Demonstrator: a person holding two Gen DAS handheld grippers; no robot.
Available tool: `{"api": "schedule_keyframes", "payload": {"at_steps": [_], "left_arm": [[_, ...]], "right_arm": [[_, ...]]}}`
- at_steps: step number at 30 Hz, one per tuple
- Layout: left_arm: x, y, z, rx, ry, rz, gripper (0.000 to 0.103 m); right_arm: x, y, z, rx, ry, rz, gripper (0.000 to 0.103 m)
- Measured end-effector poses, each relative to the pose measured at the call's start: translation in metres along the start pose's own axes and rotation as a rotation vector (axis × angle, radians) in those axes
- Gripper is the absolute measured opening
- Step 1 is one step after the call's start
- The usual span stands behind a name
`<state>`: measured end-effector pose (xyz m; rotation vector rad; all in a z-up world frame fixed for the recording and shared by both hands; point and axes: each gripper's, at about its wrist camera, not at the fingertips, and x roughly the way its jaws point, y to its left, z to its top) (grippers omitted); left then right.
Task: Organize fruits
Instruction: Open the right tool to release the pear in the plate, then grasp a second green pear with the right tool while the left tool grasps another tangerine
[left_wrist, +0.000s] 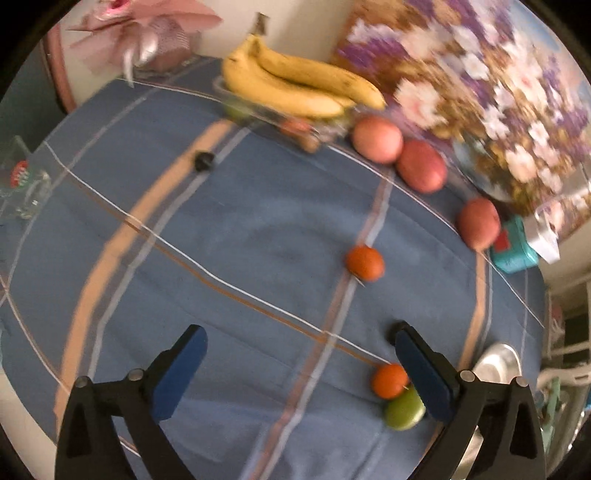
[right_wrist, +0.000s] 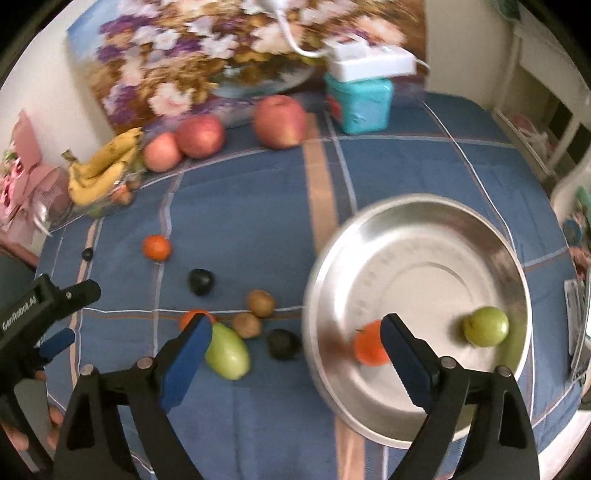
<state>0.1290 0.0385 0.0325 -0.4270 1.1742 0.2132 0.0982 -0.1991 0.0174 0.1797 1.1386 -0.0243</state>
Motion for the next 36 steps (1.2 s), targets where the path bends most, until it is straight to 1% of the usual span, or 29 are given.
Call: {"api": "schedule_keyframes", "payload": {"at_steps": [4, 6, 8, 10, 12, 14, 16, 21, 24, 26, 28, 32, 33, 34, 36], "left_arm": [[0.002, 0.008, 0.008, -0.013, -0.023, 0.024, 0.103], [0.005, 0.01, 0.008, -0.016, -0.02, 0.018, 0.103], [0.008, 0.008, 0.009, -0.008, -0.014, 0.015, 0.103], [0.009, 0.004, 0.005, 0.013, -0.005, 0.015, 0.103], [0.016, -0.001, 0.001, 0.036, 0.012, 0.006, 0.103], [0.026, -0.007, -0.004, 0.055, 0.049, -0.019, 0.103], [0.035, -0.012, -0.008, 0.064, 0.082, -0.027, 0.103], [0.046, -0.022, -0.014, 0.094, 0.096, -0.02, 0.103], [0.053, -0.029, -0.019, 0.109, 0.097, -0.051, 0.103], [0.057, -0.033, -0.023, 0.13, 0.118, -0.07, 0.103], [0.062, -0.039, -0.025, 0.145, 0.151, -0.097, 0.103], [0.072, -0.046, -0.029, 0.151, 0.202, -0.151, 0.103], [0.075, -0.048, -0.029, 0.147, 0.213, -0.162, 0.103], [0.078, -0.049, -0.029, 0.143, 0.224, -0.19, 0.103], [0.08, -0.054, -0.032, 0.156, 0.239, -0.219, 0.102]], "right_arm": [[0.003, 0.014, -0.002, -0.022, -0.007, -0.007, 0.093], [0.007, 0.018, -0.003, -0.029, 0.012, -0.017, 0.093], [0.014, 0.021, -0.002, -0.029, 0.043, 0.003, 0.093], [0.018, 0.024, -0.003, -0.032, 0.068, 0.02, 0.093], [0.021, 0.03, -0.004, -0.059, 0.078, 0.011, 0.093], [0.025, 0.036, -0.005, -0.084, 0.087, 0.011, 0.093], [0.028, 0.039, -0.009, -0.091, 0.098, 0.024, 0.093], [0.038, 0.046, -0.014, -0.125, 0.129, 0.036, 0.092], [0.046, 0.05, -0.016, -0.132, 0.149, 0.054, 0.086], [0.05, 0.052, -0.018, -0.14, 0.163, 0.056, 0.082], [0.052, 0.052, -0.018, -0.147, 0.169, 0.054, 0.072], [0.054, 0.052, -0.019, -0.148, 0.174, 0.059, 0.07], [0.054, 0.052, -0.019, -0.148, 0.177, 0.061, 0.069], [0.055, 0.051, -0.019, -0.149, 0.18, 0.062, 0.067], [0.057, 0.051, -0.019, -0.151, 0.186, 0.063, 0.064]]}}
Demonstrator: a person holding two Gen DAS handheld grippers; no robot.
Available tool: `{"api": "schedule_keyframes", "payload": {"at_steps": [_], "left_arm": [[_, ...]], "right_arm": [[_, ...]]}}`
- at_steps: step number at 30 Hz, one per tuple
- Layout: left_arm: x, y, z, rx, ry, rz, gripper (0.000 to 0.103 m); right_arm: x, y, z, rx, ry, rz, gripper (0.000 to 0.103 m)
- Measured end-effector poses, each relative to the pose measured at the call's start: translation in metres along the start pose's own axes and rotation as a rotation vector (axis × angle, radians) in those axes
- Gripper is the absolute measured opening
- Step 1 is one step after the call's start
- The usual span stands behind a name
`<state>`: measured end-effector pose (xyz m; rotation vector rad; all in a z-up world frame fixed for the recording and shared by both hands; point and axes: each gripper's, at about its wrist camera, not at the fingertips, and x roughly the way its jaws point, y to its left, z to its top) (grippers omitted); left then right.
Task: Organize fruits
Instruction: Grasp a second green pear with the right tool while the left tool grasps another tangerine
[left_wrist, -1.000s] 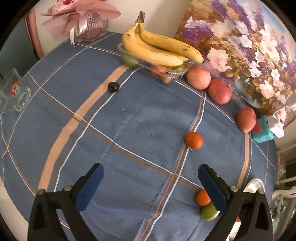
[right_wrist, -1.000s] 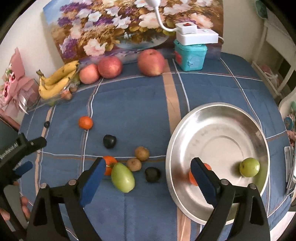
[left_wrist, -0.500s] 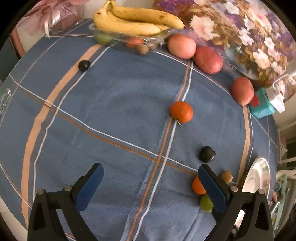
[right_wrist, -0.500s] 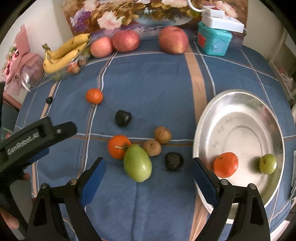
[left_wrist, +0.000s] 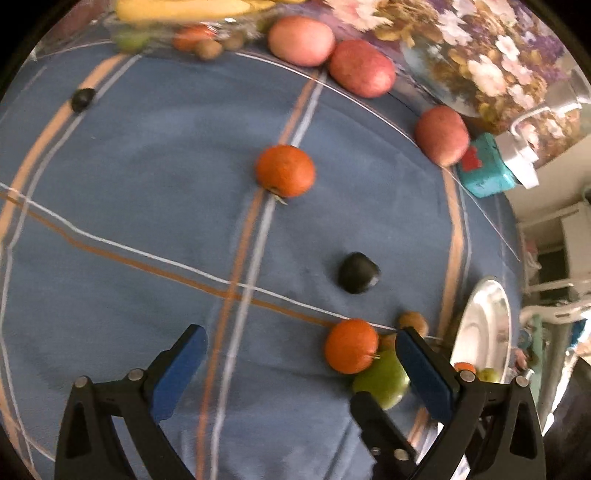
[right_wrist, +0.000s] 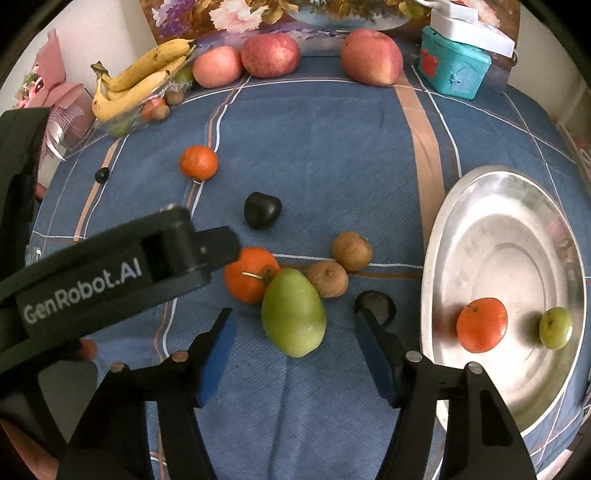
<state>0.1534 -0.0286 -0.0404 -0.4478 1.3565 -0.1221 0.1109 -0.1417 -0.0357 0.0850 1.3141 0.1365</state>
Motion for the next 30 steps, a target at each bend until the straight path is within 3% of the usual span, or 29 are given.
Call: {"api": "schedule_keyframes", "payload": {"at_steps": [4, 7, 9, 14, 19, 26, 30], "left_arm": [[0.005, -0.013, -0.003, 0.063, -0.003, 0.015, 0.098], [0.01, -0.02, -0.006, 0.084, 0.014, 0.018, 0.083], [0.012, -0.021, -0.007, 0.087, 0.02, 0.008, 0.081], [0.013, -0.018, -0.005, 0.057, 0.032, -0.017, 0.053], [0.015, -0.008, -0.006, -0.004, 0.061, -0.089, 0.039], [0.012, -0.005, -0.007, -0.036, 0.054, -0.092, 0.036], [0.001, 0.013, -0.002, -0.085, 0.014, -0.039, 0.036]], "right_arm": [[0.003, 0.0, 0.0, -0.003, 0.008, 0.001, 0.063], [0.004, 0.0, -0.001, -0.005, 0.011, 0.003, 0.049], [0.005, -0.001, 0.0, -0.001, 0.012, 0.005, 0.049], [0.007, -0.002, -0.001, 0.002, 0.019, 0.016, 0.042], [0.009, 0.001, 0.0, 0.002, 0.019, 0.017, 0.04], [0.01, 0.0, 0.0, 0.003, 0.017, 0.021, 0.04], [0.009, -0.002, -0.001, 0.01, 0.018, 0.03, 0.04]]}}
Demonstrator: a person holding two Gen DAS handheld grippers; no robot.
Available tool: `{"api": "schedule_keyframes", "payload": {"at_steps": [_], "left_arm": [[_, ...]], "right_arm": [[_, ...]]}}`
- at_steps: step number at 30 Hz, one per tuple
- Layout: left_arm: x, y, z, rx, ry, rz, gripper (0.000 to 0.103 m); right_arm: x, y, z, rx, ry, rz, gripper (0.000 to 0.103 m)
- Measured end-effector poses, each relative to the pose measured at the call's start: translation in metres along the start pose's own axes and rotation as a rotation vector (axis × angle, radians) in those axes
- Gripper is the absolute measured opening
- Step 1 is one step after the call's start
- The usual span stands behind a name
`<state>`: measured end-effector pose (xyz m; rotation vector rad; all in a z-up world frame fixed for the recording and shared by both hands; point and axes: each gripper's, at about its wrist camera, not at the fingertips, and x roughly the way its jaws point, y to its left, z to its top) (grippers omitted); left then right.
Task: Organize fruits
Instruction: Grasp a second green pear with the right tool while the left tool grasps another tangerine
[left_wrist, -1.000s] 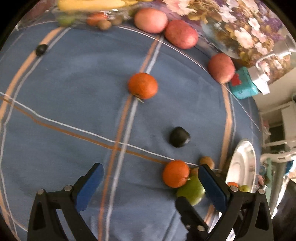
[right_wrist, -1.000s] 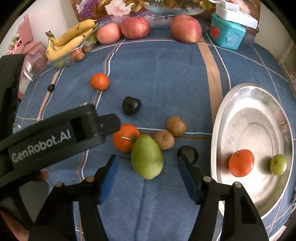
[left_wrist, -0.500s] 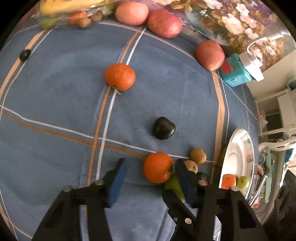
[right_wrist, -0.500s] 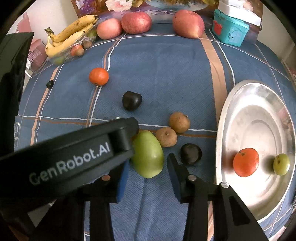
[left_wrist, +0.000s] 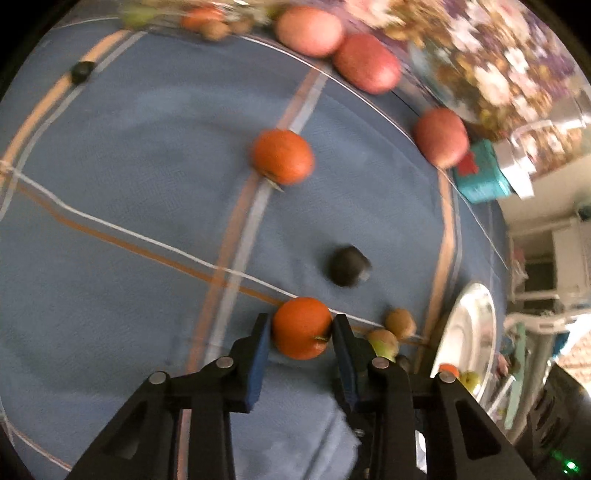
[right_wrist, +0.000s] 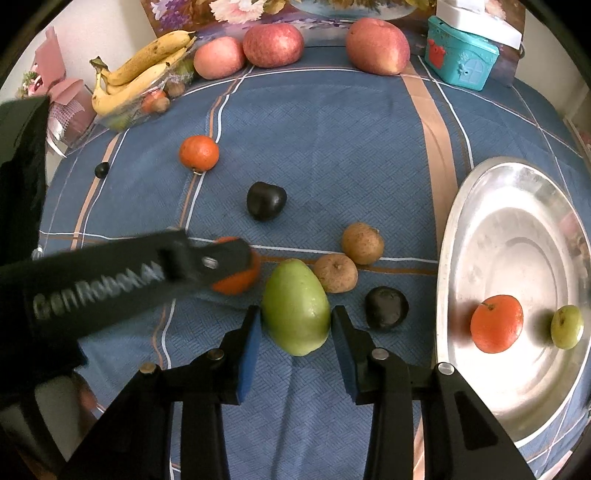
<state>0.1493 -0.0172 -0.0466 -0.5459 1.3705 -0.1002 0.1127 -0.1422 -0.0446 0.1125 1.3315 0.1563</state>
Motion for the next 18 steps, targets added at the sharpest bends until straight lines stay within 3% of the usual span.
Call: {"api": "schedule_keyframes", "payload": {"at_steps": [6, 18], "left_arm": [[-0.023, 0.028, 0.01, -0.086, -0.07, 0.032, 0.036], [-0.042, 0.043, 0.016, -0.16, -0.11, -0.018, 0.036]], "right_arm": [[-0.002, 0.001, 0.0, -0.003, -0.002, 0.0, 0.04], [-0.027, 0.009, 0.004, -0.018, -0.068, 0.066, 0.039]]}}
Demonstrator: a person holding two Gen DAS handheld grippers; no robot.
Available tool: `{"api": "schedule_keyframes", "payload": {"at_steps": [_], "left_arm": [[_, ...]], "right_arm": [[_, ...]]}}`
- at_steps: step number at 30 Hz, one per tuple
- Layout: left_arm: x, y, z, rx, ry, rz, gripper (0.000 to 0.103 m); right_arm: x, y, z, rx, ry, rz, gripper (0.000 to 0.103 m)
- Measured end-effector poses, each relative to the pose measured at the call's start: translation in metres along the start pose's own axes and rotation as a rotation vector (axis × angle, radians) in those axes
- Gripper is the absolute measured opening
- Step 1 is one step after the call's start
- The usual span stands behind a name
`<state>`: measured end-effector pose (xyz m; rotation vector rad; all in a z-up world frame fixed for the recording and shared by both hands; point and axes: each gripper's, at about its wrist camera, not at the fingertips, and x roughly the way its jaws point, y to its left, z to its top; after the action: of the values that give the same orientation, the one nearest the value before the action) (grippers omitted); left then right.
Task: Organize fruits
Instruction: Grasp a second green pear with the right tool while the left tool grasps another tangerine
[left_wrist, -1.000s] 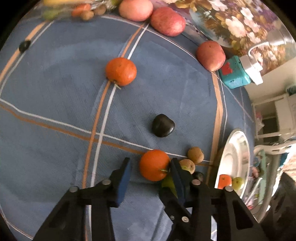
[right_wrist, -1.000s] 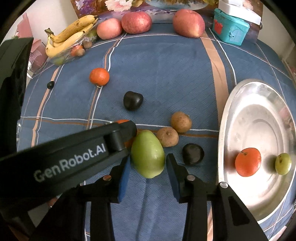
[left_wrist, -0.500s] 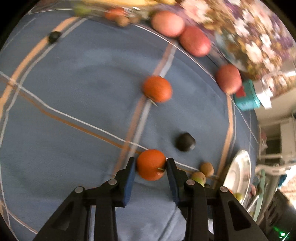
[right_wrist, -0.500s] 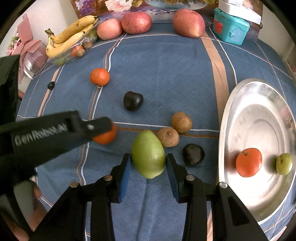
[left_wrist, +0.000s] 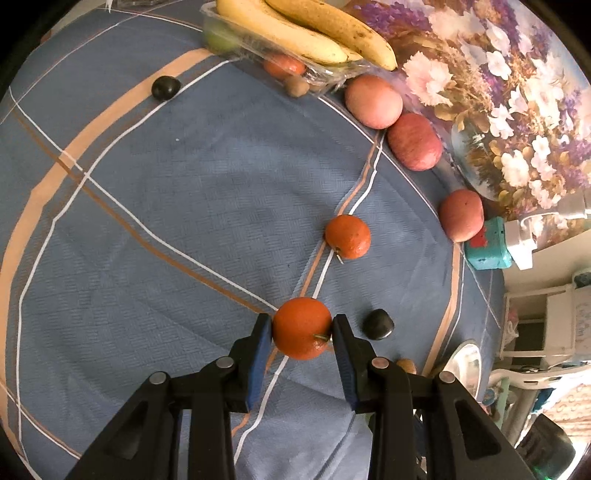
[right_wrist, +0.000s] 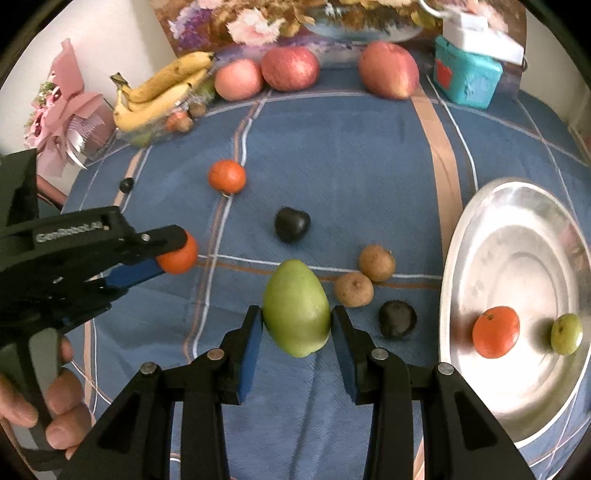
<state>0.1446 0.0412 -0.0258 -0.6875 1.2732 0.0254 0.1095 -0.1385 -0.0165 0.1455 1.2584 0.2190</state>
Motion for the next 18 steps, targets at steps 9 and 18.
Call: {"api": "schedule_keyframes", "payload": {"at_steps": [9, 18], "left_arm": [[-0.008, -0.002, -0.003, 0.011, -0.004, -0.008, 0.036], [-0.006, -0.014, -0.009, 0.03, 0.005, -0.014, 0.036]], "right_arm": [[-0.012, 0.005, 0.002, -0.011, -0.028, 0.01, 0.039], [-0.018, -0.006, 0.001, 0.014, -0.042, 0.005, 0.039]]}}
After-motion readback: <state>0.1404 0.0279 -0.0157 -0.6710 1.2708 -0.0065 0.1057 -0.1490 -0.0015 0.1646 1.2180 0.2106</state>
